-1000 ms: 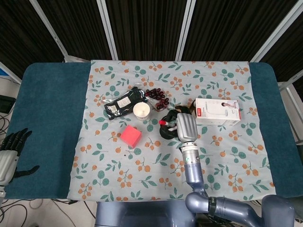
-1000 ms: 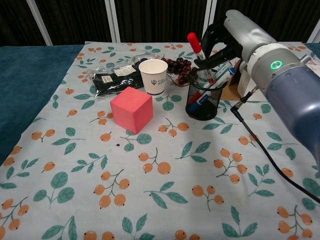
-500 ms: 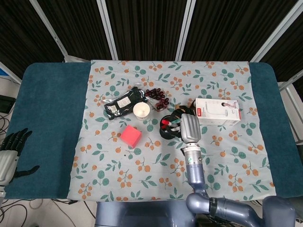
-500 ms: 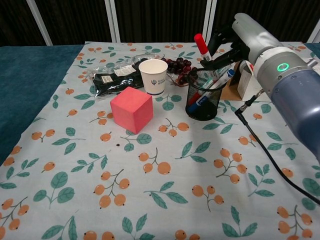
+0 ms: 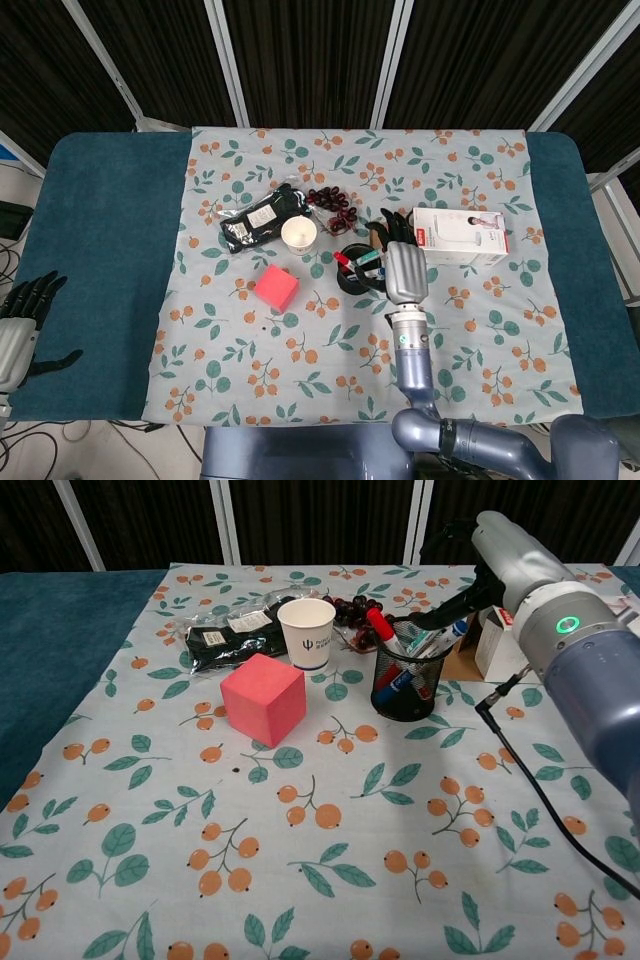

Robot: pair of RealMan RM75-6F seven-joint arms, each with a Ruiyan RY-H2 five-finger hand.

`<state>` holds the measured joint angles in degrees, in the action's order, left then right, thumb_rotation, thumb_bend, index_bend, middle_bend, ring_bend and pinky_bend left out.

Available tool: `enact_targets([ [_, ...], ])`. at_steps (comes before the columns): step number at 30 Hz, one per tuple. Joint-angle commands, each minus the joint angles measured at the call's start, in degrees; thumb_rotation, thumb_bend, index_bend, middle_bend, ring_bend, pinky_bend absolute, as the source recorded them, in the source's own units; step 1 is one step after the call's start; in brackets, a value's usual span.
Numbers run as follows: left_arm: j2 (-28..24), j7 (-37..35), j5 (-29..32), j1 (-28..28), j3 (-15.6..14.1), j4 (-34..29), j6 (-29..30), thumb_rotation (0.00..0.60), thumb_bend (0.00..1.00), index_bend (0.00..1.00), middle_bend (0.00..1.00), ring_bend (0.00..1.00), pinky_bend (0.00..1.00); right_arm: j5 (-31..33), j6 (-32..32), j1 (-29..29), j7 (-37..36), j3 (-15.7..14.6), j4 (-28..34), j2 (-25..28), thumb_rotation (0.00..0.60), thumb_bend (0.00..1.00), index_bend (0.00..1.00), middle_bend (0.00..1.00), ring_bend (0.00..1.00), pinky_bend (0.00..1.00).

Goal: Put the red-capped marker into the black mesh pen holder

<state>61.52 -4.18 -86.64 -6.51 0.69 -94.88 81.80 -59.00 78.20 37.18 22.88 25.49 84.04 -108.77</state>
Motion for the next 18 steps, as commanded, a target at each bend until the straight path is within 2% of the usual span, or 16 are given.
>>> enact_targets([
  [1, -0.01, 0.01, 0.02, 0.0, 0.0, 0.0, -0.01, 0.6, 0.03, 0.0, 0.0, 0.0, 0.0, -0.04, 0.45, -0.13, 0.13, 0.17, 0.17, 0.18, 0.6, 0.27, 0.27, 0.1, 0.02, 0.17],
  [5, 0.03, 0.11, 0.06, 0.01, 0.02, 0.02, 0.01, 0.6, 0.03, 0.0, 0.0, 0.0, 0.0, -0.57, 1.16, -0.99, 0.54, -0.27, 2.65, 1.82, 0.6, 0.27, 0.27, 0.1, 0.02, 0.17],
  [10, 0.05, 0.31, -0.15, 0.08, -0.06, 0.08, 0.22, 0.6, 0.03, 0.0, 0.0, 0.0, 0.0, -3.46, 2.96, -4.1, 1.6, -3.48, 8.96, 6.92, 0.6, 0.26, 0.25, 0.08, 0.02, 0.17],
  [12, 0.06, 0.44, -0.37, 0.14, -0.12, 0.14, 0.41, 0.6, 0.03, 0.0, 0.0, 0.0, 0.0, -5.79, 4.02, -6.48, 2.15, -6.31, 12.75, 10.86, 0.6, 0.22, 0.22, 0.06, 0.02, 0.17],
  [15, 0.1, 0.78, -0.73, 0.26, -0.23, 0.35, 0.76, 0.6, 0.03, 0.0, 0.0, 0.0, 0.0, -10.54, 5.97, -10.87, 2.06, -11.61, 17.95, 18.4, 0.6, 0.12, 0.12, 0.01, 0.01, 0.17],
  [18, 0.21, 1.31, -0.79, 0.37, -0.25, 0.51, 0.99, 0.6, 0.03, 0.0, 0.0, 0.0, 0.0, -13.54, 7.79, -14.62, 3.05, -16.16, 20.44, 24.66, 0.6, 0.07, 0.04, 0.0, 0.0, 0.17],
])
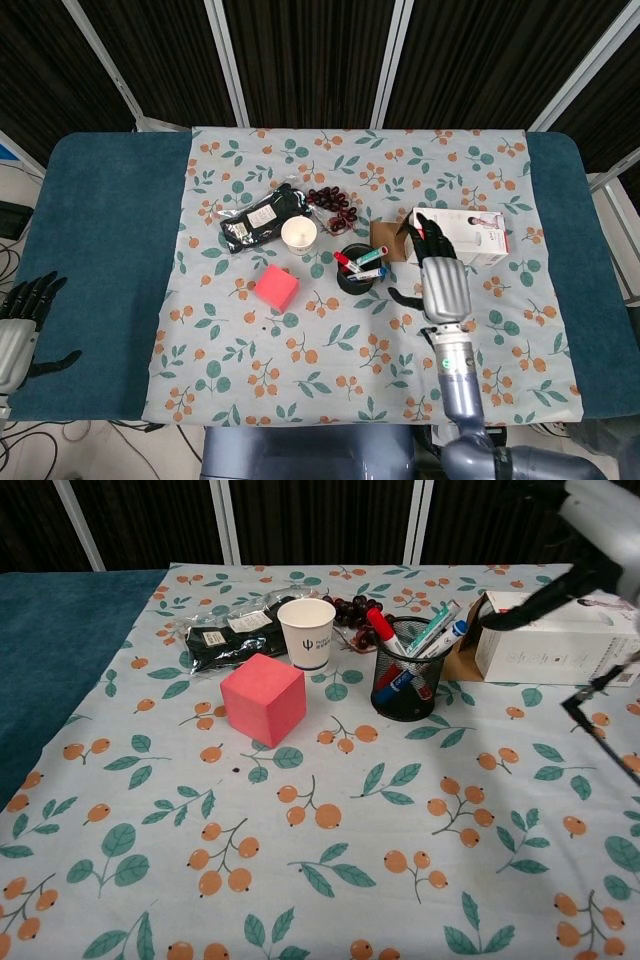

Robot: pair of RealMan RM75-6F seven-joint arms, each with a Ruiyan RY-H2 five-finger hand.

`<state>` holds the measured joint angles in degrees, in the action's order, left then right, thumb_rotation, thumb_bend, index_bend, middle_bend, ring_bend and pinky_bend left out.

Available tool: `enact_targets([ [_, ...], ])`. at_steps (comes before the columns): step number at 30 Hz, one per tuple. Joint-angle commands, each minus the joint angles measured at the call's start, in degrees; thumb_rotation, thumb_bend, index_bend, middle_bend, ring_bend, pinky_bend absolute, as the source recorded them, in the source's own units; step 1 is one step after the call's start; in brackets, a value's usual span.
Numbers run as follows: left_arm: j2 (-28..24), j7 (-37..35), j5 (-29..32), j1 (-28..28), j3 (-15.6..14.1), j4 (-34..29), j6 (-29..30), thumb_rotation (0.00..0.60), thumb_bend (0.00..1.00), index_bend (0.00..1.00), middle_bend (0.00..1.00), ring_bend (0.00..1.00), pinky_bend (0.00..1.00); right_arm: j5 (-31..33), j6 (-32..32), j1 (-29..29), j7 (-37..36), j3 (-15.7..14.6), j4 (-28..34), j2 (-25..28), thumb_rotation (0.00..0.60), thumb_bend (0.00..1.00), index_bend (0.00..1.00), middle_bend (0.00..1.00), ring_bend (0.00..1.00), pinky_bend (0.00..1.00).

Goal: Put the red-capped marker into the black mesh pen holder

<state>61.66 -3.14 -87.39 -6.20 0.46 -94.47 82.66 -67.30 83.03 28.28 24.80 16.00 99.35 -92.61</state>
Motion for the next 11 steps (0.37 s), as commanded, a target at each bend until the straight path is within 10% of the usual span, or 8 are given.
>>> enact_targets([
  [1, 0.11, 0.4, -0.08, 0.1, -0.04, 0.12, 0.2, 0.6, 0.03, 0.0, 0.0, 0.0, 0.0, -6.34, 3.56, -6.98, 1.23, -8.22, 5.84, 10.59, 0.6, 0.07, 0.02, 0.0, 0.0, 0.17],
  [11, 0.75, 2.03, -0.83, 0.56, -0.08, 0.89, 1.54, 0.6, 0.03, 0.0, 0.0, 0.0, 0.0, -17.16, 9.9, -16.48, -2.8, -18.8, 0.26, 20.74, 0.6, 0.05, 0.0, 0.0, 0.0, 0.17],
])
